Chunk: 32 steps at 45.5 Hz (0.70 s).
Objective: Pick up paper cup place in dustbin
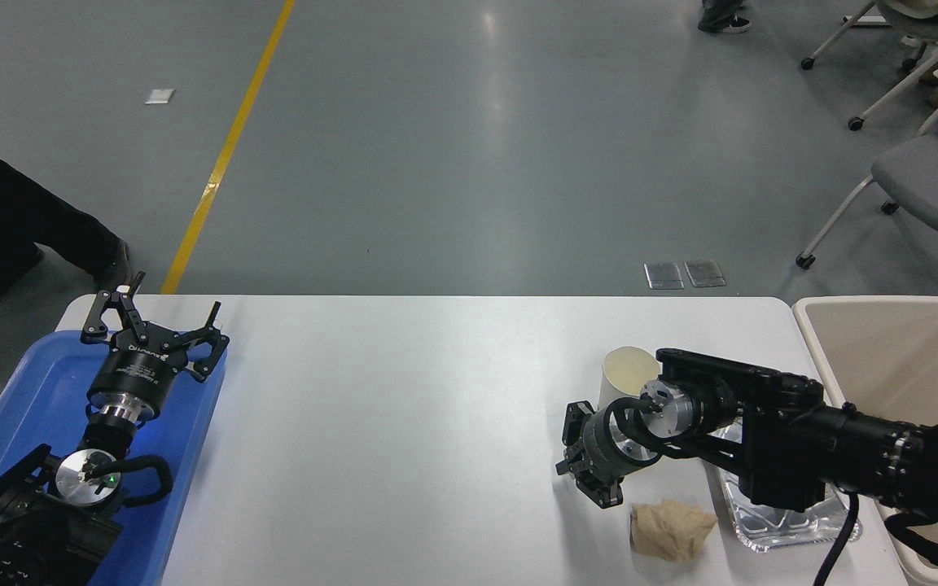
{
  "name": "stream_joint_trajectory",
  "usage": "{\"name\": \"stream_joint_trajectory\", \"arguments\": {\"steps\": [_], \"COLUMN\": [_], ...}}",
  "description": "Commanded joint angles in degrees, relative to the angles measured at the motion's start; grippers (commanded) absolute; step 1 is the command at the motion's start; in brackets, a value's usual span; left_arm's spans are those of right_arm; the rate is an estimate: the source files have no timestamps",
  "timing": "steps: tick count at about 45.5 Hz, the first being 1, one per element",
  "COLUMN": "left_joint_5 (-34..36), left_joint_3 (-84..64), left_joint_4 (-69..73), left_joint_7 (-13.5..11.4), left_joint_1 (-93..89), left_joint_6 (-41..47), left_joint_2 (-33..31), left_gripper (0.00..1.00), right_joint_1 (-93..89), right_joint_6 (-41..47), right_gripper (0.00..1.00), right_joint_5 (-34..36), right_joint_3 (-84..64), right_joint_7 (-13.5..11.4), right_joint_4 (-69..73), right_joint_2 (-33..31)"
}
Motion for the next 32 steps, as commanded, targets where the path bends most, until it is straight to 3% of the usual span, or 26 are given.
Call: {"name": "stream_joint_trajectory", "arguments": {"steps": [1, 32], "left_joint_5": [0.00, 0.00], "left_joint_3": [0.00, 0.00], "left_joint_4": [0.01, 0.01], "left_joint_7": [-0.08, -0.08], "left_joint_1": [-0.01, -0.01], "left_joint_6": [0.00, 0.00], "left_joint_2": [0.00, 0.00], "left_gripper": [0.99, 0.99], "right_joint_1": [-0.15, 0.55], "right_joint_6": [0.01, 0.01], "right_gripper": [0.00, 0.00], "right_joint_5": [-0.01, -0.01], "right_joint_3": [0.00, 0.00], "right_joint_7": [0.00, 0.00], "right_joint_4": [0.25, 0.42], "right_joint_2": [0.22, 0.57]}}
